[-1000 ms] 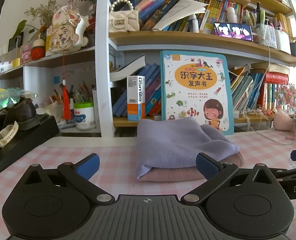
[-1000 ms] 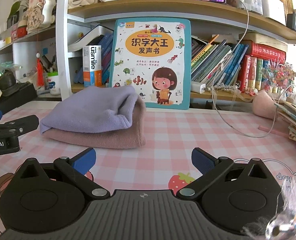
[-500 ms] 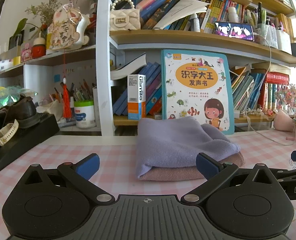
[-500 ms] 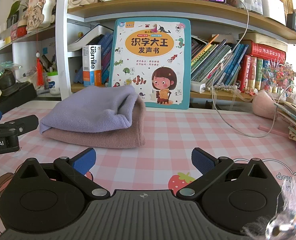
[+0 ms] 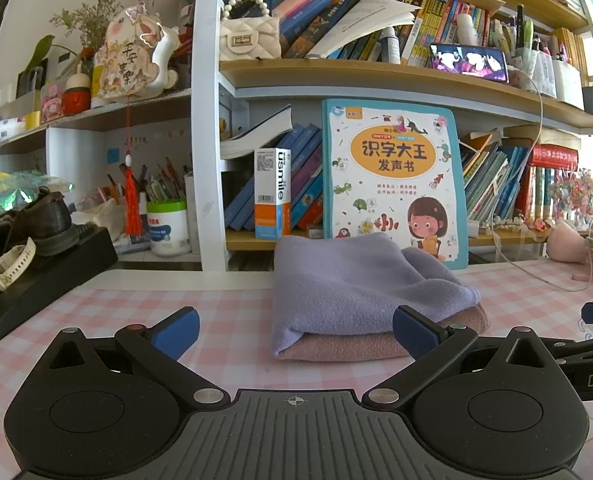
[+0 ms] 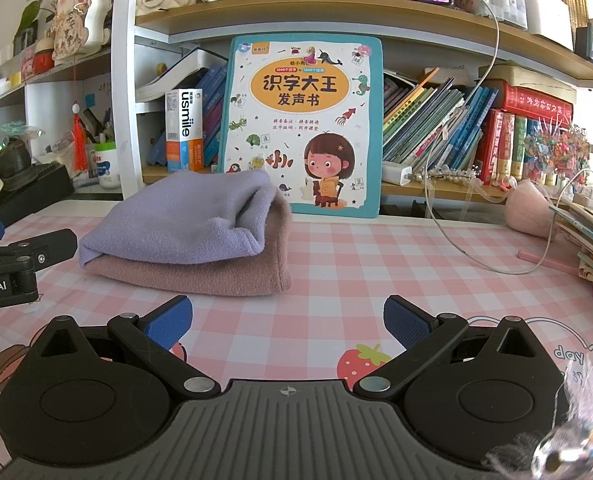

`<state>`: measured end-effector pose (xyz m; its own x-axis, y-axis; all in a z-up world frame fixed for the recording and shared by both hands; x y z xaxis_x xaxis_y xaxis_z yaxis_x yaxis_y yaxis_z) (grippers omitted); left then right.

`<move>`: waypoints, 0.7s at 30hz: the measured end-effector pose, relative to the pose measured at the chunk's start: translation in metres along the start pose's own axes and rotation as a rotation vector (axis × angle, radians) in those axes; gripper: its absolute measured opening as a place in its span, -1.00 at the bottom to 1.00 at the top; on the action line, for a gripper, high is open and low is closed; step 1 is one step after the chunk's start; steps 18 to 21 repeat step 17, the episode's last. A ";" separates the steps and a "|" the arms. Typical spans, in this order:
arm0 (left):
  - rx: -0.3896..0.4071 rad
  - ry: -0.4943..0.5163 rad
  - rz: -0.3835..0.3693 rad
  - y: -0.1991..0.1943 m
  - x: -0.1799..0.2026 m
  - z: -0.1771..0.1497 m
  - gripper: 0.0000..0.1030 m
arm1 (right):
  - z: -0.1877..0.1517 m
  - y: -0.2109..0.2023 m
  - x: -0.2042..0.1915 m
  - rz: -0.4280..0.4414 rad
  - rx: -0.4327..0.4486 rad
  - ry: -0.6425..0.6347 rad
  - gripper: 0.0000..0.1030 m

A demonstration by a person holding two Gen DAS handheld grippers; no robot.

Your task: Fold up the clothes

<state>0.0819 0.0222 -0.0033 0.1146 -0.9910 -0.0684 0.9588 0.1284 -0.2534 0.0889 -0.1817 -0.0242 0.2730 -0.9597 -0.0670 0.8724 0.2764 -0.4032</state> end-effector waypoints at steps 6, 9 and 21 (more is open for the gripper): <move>-0.003 -0.007 -0.010 0.000 -0.001 0.000 1.00 | 0.000 0.000 0.000 0.000 -0.002 0.000 1.00; 0.000 -0.008 -0.016 0.000 -0.001 0.000 1.00 | 0.000 0.000 0.000 0.001 -0.003 0.000 1.00; -0.006 -0.006 -0.011 0.001 -0.001 0.000 1.00 | 0.000 0.001 0.000 0.002 -0.005 -0.001 1.00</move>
Point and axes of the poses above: each gripper's, at about its wrist camera, not at the fingertips, and y roughly the way its jaws point, x to its right, z to its top, the point moved 1 cm from there along y, roughly the way its jaws point, and after that the axes turned 8 degrees about z, right-handed, at the moved point
